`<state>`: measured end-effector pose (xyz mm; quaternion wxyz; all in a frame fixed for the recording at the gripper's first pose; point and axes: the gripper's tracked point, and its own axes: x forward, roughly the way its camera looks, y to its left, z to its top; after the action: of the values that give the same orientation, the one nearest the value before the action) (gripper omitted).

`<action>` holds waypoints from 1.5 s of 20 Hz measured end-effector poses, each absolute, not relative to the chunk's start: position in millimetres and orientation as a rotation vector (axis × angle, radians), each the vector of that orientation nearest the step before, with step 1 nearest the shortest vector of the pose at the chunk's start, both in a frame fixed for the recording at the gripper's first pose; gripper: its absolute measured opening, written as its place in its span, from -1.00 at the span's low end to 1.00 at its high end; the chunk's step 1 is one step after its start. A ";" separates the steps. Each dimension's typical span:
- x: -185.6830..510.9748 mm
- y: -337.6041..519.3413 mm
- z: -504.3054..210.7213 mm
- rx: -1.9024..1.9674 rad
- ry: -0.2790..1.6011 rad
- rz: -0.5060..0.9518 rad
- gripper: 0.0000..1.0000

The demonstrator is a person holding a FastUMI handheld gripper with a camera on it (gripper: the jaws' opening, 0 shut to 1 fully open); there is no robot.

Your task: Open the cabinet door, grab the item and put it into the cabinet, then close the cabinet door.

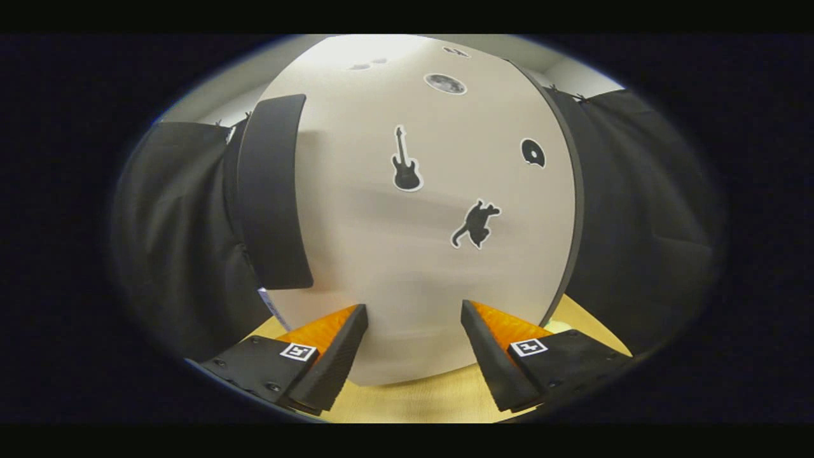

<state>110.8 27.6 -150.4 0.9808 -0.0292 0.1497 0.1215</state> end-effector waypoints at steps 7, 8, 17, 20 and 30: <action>67.0 3.8 -111.8 -0.021 0.240 0.134 0.90; 59.6 -0.9 -103.3 -0.020 0.221 0.124 0.90; 15.2 -33.6 -70.4 -0.026 0.165 0.049 0.91; 9.7 -42.3 -60.1 -0.020 0.145 0.026 0.92; -4.9 -38.0 -44.3 -0.017 0.115 0.048 0.92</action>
<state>-4.9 -38.0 -44.3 0.9980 -0.0085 0.0572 0.0241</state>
